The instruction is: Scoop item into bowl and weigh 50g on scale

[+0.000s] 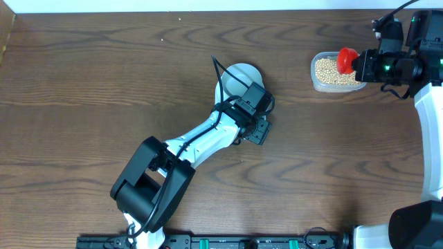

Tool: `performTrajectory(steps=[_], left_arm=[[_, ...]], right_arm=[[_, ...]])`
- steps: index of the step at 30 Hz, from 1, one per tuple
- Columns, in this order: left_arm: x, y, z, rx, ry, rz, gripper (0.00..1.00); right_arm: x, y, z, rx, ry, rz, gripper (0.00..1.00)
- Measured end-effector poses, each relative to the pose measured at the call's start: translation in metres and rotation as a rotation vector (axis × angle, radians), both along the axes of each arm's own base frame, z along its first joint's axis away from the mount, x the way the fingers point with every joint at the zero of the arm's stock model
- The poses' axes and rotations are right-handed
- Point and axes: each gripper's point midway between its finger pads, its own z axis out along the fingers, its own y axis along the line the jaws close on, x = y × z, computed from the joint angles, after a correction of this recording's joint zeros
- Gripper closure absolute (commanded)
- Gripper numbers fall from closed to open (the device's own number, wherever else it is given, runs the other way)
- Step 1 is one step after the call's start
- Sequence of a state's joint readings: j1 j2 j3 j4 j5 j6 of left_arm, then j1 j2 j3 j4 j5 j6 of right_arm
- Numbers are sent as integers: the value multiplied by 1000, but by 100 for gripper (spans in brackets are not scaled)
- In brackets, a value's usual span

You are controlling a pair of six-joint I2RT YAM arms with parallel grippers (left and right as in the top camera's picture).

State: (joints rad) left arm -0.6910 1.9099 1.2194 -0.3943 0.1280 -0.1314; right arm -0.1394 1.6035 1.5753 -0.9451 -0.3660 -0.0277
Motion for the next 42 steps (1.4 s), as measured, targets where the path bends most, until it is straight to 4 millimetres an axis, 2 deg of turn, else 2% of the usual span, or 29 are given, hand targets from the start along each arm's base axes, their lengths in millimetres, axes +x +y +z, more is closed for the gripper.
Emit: performTrajectory(steps=[42], left_arm=[[-3,-2,-6,10,10,-7,35]], right_arm=[[-1,0,-1,-1,4,2,99]])
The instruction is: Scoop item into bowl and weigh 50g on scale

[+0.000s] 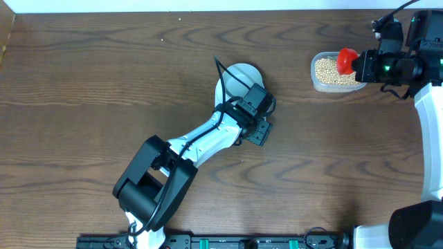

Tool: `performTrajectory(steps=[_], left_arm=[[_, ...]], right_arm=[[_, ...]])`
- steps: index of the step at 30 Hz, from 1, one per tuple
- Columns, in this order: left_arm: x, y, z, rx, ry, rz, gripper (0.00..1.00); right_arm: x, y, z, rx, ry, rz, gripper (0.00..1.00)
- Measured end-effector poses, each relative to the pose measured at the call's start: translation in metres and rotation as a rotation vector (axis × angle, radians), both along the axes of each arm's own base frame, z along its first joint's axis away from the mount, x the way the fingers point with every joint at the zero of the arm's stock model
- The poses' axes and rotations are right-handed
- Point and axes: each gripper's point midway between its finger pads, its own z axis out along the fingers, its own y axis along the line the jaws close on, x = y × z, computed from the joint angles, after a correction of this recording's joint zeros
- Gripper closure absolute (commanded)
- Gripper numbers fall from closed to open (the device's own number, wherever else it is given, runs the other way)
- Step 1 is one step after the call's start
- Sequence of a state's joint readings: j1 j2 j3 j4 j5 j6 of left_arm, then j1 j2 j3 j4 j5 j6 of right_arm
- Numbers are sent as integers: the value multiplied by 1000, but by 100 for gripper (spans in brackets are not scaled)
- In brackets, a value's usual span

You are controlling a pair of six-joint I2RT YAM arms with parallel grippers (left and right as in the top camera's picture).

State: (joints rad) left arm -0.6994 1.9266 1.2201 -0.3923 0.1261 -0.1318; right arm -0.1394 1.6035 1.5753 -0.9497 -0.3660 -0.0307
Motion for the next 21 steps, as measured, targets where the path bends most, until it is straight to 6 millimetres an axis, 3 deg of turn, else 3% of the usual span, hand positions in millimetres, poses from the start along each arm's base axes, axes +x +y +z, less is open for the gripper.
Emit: performTrajectory(steps=[21], left_arm=[[1,-1,4,-27,15,-7,34]], right_arm=[[1,0,1,-1,-7,0,99]])
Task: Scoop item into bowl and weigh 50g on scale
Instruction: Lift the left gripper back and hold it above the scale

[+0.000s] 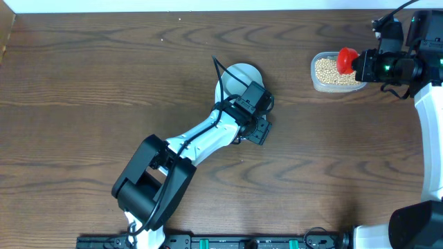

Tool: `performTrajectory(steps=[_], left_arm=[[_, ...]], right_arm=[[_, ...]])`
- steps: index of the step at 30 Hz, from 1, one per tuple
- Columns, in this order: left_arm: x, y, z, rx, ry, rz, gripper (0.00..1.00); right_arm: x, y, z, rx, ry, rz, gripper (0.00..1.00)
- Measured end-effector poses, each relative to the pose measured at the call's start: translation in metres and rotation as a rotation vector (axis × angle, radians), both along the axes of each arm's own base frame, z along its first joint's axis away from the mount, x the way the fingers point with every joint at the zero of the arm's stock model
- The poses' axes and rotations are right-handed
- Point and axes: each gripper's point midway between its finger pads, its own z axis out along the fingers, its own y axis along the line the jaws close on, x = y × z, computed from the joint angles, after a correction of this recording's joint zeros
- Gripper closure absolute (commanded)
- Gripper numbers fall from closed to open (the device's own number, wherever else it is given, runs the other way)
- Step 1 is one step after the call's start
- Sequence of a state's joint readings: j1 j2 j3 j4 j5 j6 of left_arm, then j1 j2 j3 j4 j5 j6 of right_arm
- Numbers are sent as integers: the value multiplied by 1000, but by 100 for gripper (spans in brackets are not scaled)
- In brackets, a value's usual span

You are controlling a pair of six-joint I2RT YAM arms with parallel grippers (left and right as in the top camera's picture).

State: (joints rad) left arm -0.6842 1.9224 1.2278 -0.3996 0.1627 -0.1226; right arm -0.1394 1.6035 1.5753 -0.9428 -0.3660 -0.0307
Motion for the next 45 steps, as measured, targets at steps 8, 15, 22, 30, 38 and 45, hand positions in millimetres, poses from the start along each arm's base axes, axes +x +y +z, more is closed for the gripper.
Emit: performTrajectory(steps=[8,15,22,30,38,45], left_arm=[[2,-7,49,-87,-74,-10,33],[3,-8,93,-153,-156,-11,33],[5,-4,130,-201,-228,-2,33],[32,38,145,-208,-258,125,33],[32,82,126,-99,-195,153,33],[18,96,114,32,-190,-14,29]], right_arm=[[3,0,2,-2,-14,0,99],[3,0,2,-2,-14,0,99],[3,0,2,-2,-13,0,99],[2,1,2,5,-14,5,99],[3,3,3,13,-17,11,99],[5,2,5,12,-31,11,99]])
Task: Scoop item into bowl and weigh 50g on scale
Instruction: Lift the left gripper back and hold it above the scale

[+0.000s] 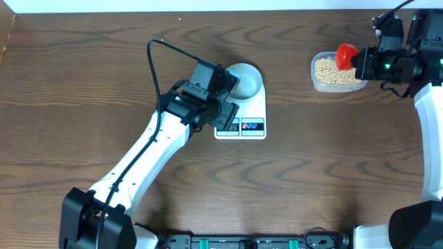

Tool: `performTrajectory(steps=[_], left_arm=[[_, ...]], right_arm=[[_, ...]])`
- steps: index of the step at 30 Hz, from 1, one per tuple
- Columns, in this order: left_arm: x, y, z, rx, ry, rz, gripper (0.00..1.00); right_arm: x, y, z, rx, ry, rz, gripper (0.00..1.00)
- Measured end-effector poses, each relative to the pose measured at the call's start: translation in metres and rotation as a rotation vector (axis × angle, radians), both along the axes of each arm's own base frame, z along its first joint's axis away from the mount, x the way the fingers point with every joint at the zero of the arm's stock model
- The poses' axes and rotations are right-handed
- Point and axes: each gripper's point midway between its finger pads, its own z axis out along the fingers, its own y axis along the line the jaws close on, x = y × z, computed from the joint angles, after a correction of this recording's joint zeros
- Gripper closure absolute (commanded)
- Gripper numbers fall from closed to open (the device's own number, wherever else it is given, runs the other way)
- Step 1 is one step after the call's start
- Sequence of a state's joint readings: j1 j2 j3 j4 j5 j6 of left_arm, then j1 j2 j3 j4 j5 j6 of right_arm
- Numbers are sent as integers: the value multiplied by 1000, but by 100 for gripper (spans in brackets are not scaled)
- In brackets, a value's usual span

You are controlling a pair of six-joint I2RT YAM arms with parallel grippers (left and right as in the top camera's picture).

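Note:
A white scale (253, 111) lies mid-table, its display and buttons (240, 126) along the front edge. A pale bowl (248, 79) stands on its platform. My left gripper (227, 83) reaches in from the left and ends at the bowl's left rim; its fingers are hidden under the wrist. At the far right, my right gripper (358, 62) is shut on a red scoop (345, 54), held over the right end of a clear container of beige beans (331, 71).
The left arm (145, 149) stretches diagonally from the front left toward the scale. The right arm's white link (429, 131) runs down the right edge. The table's back edge lies just behind the container.
My left arm has swung from lying over the scale's front right to the scale's left side, uncovering the display and bowl. The red scoop sits slightly farther back over the beans.
At all three earlier moments my left gripper hovered over the scale's front, covering most of it, shifting only slightly. The right gripper held the red scoop over the bean container throughout. Now the left gripper is at the bowl's left rim and the scale is uncovered.

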State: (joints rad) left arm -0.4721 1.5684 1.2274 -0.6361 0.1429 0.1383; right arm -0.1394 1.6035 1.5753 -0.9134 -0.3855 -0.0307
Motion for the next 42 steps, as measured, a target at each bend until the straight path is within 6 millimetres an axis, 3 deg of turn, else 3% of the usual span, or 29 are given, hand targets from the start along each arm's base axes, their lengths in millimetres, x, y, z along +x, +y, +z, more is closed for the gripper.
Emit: performTrajectory(steps=[5,7,9,33,42], left_arm=[[1,5,-1,46,-19,-36,28],[1,5,-1,54,-24,-45,9],[1,6,-1,64,-30,-51,1],[1,7,-2,69,-30,-50,0],[1,7,-2,69,-29,-50,0]], right_arm=[[0,0,0,-1,-2,0,99],[1,0,1,-1,-6,0,99],[1,0,1,-3,-7,2,99],[-3,-2,-4,-15,20,-7,99],[12,-18,4,-101,-54,-44,99]])
